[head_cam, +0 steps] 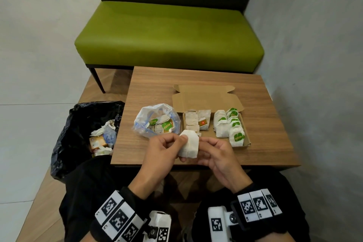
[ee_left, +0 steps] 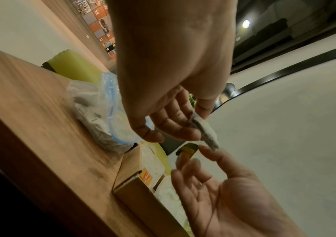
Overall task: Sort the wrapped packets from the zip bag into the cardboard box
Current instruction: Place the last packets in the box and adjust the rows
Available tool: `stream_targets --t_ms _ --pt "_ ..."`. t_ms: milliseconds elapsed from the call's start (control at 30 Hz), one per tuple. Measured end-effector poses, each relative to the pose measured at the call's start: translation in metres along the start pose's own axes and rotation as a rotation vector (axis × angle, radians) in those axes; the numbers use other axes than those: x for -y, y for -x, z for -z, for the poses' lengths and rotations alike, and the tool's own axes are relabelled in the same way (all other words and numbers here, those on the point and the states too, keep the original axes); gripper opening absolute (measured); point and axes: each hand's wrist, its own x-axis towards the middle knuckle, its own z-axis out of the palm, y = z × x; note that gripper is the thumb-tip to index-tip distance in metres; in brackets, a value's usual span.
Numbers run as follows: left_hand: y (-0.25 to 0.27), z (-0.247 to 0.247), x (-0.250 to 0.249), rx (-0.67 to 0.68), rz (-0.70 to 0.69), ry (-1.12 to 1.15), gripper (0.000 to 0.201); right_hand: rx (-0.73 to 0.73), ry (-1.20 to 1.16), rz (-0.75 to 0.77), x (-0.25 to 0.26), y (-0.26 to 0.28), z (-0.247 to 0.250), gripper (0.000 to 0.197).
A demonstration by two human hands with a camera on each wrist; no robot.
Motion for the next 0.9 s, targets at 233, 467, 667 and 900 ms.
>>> stream_targets --t_ms 233,467,667,900 --pt "0.005 0.002 -0.002 0.11 -0.051 -0.015 0.026 -0.145 0.083 0.024 0.009 -0.004 -0.003 0.014" --pt "0.004 -0.004 0.003 0.096 0.02 -0.109 0.013 -0.231 0.09 0.047 0.011 -0.007 -0.012 0.015" --pt "0.002 -0.006 0.002 0.045 0.043 -0.265 0.018 -0.207 0.149 0.275 0.009 -0.004 -0.016 0.008" --pt "0.0 -0.003 0.001 0.039 0.159 -0.182 0.018 -0.154 0.35 0.469 0.005 0.006 -0.008 0.014"
